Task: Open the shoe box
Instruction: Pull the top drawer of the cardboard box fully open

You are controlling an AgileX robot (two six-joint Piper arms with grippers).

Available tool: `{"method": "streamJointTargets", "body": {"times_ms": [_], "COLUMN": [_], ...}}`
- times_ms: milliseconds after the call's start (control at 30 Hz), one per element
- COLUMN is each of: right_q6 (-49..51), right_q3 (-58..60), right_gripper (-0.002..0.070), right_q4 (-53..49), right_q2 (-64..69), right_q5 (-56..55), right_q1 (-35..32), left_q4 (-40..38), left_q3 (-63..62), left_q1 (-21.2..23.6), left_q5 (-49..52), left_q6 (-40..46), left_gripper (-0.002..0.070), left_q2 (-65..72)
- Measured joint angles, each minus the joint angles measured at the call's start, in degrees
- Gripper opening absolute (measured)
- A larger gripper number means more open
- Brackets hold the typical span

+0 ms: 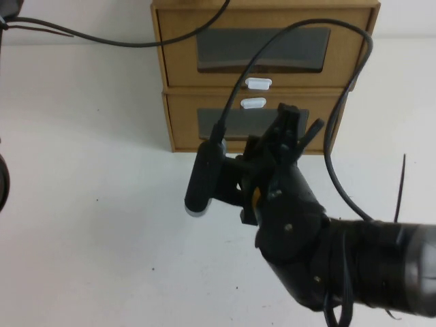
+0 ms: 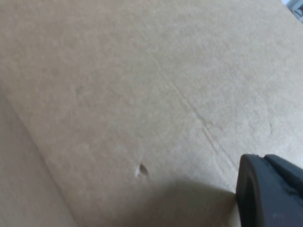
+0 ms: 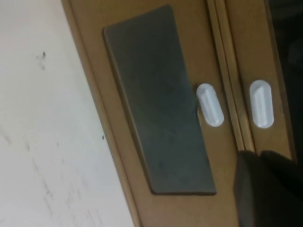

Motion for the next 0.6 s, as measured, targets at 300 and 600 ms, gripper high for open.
{"method": "streamJointTargets", "body": {"times_ms": [300, 600], "right_q6": [-0.23, -3.20], "right_q3": [-5.17, -6.69], "right_gripper": [0.0079, 0.0288], "right_q4": [-0.11, -0.46], "right_q2": [0.93, 1.06], "right_q5": [-5.44, -9.89], "right_q1": [-5.90, -7.70], "left_q4": [-0.56, -0.92], "left_q3": [0.00, 0.00], "left_q1": [0.20, 0.29], "left_q5": [0.37, 1.32], "left_q6": [-0.24, -0.37], "left_gripper": [-0.0006, -0.0006], "left_q2": [0.04, 0.04]}}
